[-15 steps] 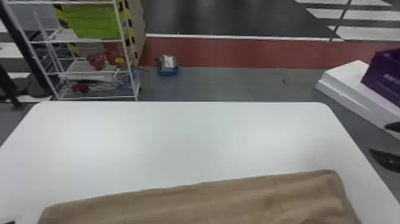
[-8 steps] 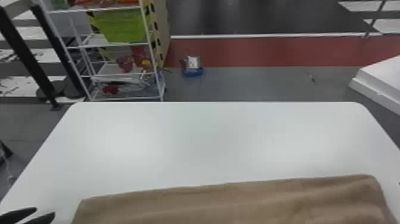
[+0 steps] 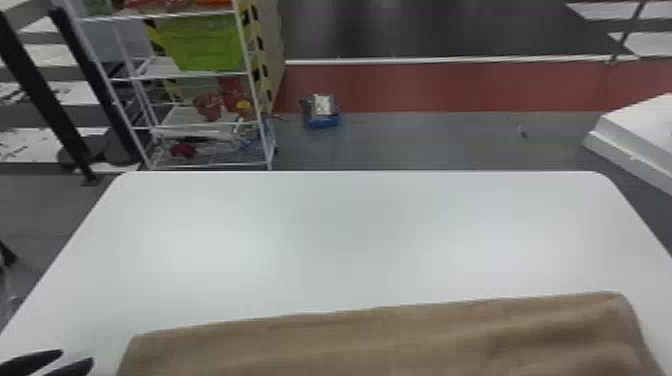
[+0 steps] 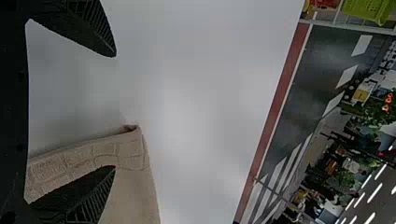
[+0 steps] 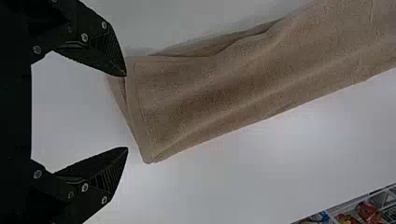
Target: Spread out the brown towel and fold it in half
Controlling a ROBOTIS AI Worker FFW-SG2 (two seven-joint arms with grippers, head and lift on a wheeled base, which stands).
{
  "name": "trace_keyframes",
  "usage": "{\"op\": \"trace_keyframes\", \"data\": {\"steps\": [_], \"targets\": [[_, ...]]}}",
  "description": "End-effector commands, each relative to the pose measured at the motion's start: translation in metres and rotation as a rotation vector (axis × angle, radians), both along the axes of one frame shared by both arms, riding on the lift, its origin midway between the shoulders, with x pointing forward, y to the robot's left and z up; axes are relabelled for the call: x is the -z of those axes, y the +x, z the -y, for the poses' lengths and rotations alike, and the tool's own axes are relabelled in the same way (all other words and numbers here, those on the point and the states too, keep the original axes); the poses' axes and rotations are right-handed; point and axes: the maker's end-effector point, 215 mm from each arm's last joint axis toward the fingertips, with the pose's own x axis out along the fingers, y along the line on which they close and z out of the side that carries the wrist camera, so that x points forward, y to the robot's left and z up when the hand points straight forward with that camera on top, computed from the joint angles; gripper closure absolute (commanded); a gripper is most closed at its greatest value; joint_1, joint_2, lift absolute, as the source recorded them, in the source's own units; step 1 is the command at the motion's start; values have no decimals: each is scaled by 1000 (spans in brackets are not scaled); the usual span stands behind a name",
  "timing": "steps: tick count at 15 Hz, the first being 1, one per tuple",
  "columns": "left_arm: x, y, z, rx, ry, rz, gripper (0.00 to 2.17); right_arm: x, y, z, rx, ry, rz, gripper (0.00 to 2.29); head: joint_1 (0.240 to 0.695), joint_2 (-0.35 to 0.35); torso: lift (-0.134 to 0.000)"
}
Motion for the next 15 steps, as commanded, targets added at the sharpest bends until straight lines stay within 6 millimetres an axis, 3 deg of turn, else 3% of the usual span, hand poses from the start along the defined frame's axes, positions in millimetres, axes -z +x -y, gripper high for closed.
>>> {"op": "trace_keyframes", "data": {"steps": [1,10,15], "targets": [[1,0,-1,0,-1,2,19,19,-9,0,-6,-27,-51,498,695,61,-124],[4,-3,-3,1,2,5,19,50,-22,0,-33,-103,-129,562,695,63,-124],[5,-3,-3,1,3,5,19,59,-15,-1,-28,-96,-144,643,695,64,-124]]}}
